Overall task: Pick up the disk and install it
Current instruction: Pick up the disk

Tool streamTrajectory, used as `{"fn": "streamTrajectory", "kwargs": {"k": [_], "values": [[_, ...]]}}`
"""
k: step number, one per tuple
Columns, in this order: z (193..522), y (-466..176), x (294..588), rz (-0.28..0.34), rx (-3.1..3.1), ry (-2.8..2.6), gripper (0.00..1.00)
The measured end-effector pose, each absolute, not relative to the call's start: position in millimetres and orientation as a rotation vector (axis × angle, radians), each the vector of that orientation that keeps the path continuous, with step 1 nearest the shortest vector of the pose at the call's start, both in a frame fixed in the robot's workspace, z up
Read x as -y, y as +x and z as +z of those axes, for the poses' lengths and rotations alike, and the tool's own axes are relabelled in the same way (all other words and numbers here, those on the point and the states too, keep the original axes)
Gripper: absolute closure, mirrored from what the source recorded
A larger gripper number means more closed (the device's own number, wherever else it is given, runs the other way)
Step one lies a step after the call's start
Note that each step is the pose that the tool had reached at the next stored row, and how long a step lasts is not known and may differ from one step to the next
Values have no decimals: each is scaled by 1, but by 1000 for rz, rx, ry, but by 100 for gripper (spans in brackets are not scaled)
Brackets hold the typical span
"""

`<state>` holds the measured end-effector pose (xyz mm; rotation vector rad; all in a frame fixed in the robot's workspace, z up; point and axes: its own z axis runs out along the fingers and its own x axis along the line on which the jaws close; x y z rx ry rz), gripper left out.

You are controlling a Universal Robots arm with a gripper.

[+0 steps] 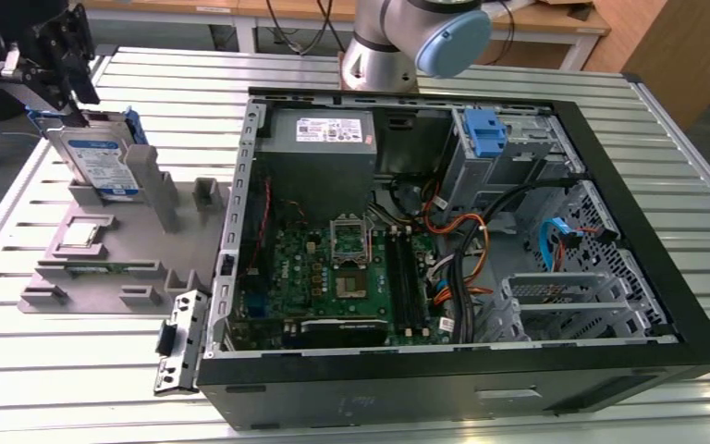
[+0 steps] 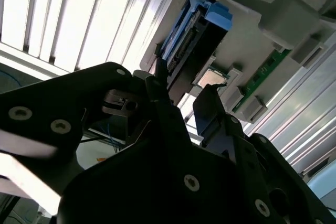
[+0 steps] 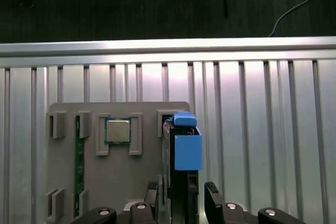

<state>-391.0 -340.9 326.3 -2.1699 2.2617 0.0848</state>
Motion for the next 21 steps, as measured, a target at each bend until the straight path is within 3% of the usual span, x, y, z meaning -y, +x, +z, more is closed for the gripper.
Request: {"fn": "streamTrajectory", "kwargs": {"k": [8,9,21], "values": [[326,-391,341,84,-2242,-2191,51],[326,-391,341,84,-2242,-2191,45],[318,-391,341,67,-2165,-2254,45]]}}
